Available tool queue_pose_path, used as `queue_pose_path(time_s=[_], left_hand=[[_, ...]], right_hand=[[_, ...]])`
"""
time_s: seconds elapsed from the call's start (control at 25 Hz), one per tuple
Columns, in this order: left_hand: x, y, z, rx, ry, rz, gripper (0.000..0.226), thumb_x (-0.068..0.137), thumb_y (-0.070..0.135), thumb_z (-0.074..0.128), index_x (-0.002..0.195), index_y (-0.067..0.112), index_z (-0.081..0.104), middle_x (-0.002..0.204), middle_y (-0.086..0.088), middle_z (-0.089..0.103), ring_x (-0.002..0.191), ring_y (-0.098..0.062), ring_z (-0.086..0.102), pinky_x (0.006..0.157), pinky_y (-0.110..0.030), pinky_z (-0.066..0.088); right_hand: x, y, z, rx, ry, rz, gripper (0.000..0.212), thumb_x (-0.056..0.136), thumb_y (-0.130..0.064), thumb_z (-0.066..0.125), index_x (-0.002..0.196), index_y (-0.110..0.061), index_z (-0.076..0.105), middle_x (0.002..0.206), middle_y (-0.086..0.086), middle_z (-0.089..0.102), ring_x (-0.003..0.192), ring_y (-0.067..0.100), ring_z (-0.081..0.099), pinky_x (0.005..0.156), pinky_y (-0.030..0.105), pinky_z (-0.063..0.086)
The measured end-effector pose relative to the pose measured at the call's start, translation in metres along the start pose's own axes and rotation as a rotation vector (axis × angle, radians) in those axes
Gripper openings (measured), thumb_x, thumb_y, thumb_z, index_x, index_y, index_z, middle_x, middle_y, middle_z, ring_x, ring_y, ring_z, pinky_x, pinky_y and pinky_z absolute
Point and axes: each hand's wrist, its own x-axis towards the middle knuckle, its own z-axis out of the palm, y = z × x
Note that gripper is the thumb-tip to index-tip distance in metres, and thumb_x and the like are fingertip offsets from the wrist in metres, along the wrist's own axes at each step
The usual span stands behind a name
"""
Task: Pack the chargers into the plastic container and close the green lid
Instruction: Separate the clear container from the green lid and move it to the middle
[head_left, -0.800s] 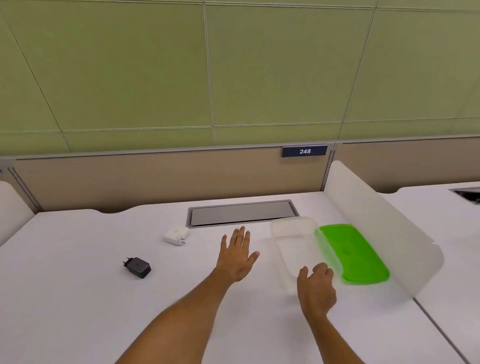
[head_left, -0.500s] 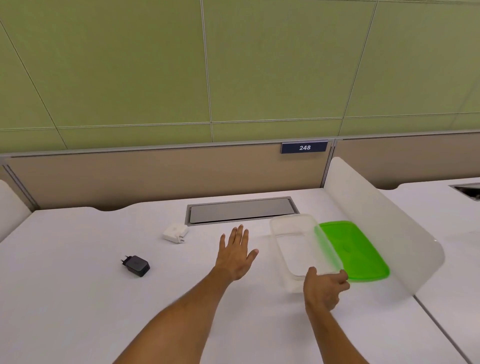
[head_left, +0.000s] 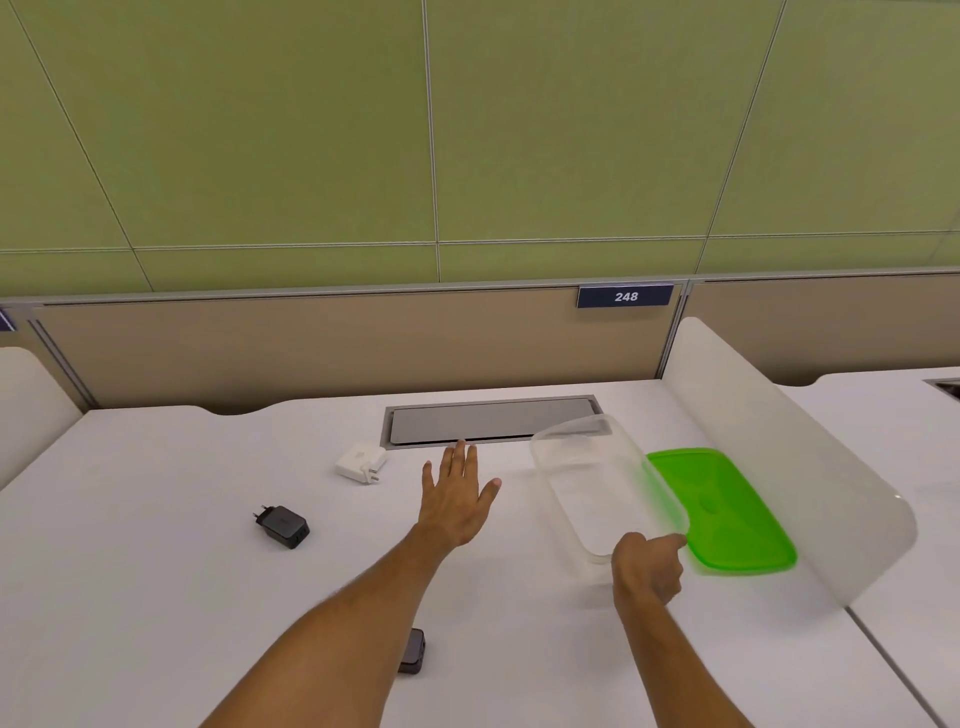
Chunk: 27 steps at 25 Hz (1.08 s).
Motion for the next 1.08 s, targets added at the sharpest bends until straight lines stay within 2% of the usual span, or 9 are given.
queue_pose_path(time_s=[0.28,0.44,0.6,0.72,0.8,0.88,0.92,1.0,1.08], left_hand=[[0.014,-0.015,-0.029,-0.249,0.025,-0.111,0.068,0.095,0.055,0.016,0.149,0.014,0.003,0.16,-0.003,0.001,0.146,-0.017,-0.001,0.116,-0.047,-0.003],[0.017,-0.032,-0.047,-0.389,-0.008,-0.257,0.066,0.095,0.055,0.016,0.147,0.013,0.017,0.158,-0.006,0.017,0.144,-0.023,0.012,0.116,-0.048,0.005],[0.012,-0.046,-0.053,-0.617,-0.098,-0.365,0.067,0.092,0.062,0.017,0.147,0.025,0.022,0.158,0.001,0.018,0.143,-0.026,0.017,0.115,-0.044,0.015],[0.009,-0.048,-0.053,-0.735,-0.114,-0.388,0.066,0.092,0.062,0.018,0.145,0.025,0.029,0.154,-0.001,0.028,0.14,-0.025,0.026,0.112,-0.04,0.021],[0.008,-0.047,-0.052,-0.767,-0.083,-0.415,0.067,0.093,0.06,0.018,0.138,0.018,0.043,0.144,-0.008,0.044,0.129,-0.027,0.04,0.106,-0.039,0.029],[0.008,-0.048,-0.051,-0.819,-0.018,-0.471,0.066,0.092,0.06,0.019,0.119,0.011,0.056,0.123,-0.012,0.057,0.108,-0.026,0.051,0.096,-0.04,0.038],[0.009,-0.05,-0.051,-0.859,0.022,-0.49,0.064,0.093,0.058,0.02,0.112,0.011,0.057,0.116,-0.013,0.059,0.102,-0.027,0.054,0.093,-0.041,0.04],[0.012,-0.052,-0.052,-0.892,0.086,-0.482,0.058,0.095,0.052,0.019,0.114,0.011,0.056,0.111,-0.015,0.061,0.102,-0.031,0.055,0.092,-0.043,0.042],[0.011,-0.053,-0.052,-0.871,0.13,-0.484,0.057,0.096,0.052,0.018,0.102,0.012,0.059,0.1,-0.012,0.06,0.097,-0.03,0.054,0.085,-0.039,0.041]], right_hand=[[0.0,-0.035,0.006,-0.179,-0.138,-0.291,0.045,0.087,-0.009,0.046,0.13,0.002,0.042,0.11,0.027,0.064,0.103,0.042,0.06,0.086,0.04,0.046],[0.004,-0.05,0.013,-0.272,-0.226,-0.414,0.027,0.082,-0.007,0.046,0.108,-0.002,0.052,0.101,0.023,0.067,0.095,0.039,0.063,0.078,0.036,0.045],[0.008,-0.06,0.023,-0.313,-0.318,-0.478,0.02,0.077,-0.007,0.045,0.095,-0.006,0.053,0.093,0.018,0.069,0.084,0.037,0.066,0.083,0.038,0.051],[0.01,-0.068,0.033,-0.36,-0.35,-0.54,0.02,0.075,-0.006,0.046,0.092,-0.008,0.055,0.091,0.015,0.069,0.081,0.036,0.067,0.083,0.039,0.052],[0.01,-0.073,0.041,-0.4,-0.367,-0.582,0.017,0.075,-0.006,0.047,0.09,-0.008,0.055,0.09,0.015,0.07,0.082,0.036,0.065,0.078,0.035,0.051],[0.011,-0.079,0.047,-0.434,-0.357,-0.621,0.017,0.077,-0.006,0.048,0.092,-0.009,0.056,0.094,0.015,0.069,0.087,0.036,0.063,0.075,0.033,0.045],[0.012,-0.082,0.051,-0.442,-0.342,-0.639,0.02,0.079,-0.007,0.049,0.097,-0.009,0.058,0.099,0.015,0.068,0.092,0.037,0.062,0.076,0.033,0.043],[0.015,-0.088,0.058,-0.441,-0.31,-0.662,0.024,0.086,-0.012,0.05,0.107,-0.01,0.061,0.106,0.015,0.068,0.099,0.038,0.061,0.082,0.035,0.044],[0.017,-0.094,0.066,-0.433,-0.308,-0.67,0.021,0.089,-0.015,0.05,0.105,-0.011,0.063,0.106,0.015,0.068,0.1,0.038,0.061,0.082,0.036,0.045]])
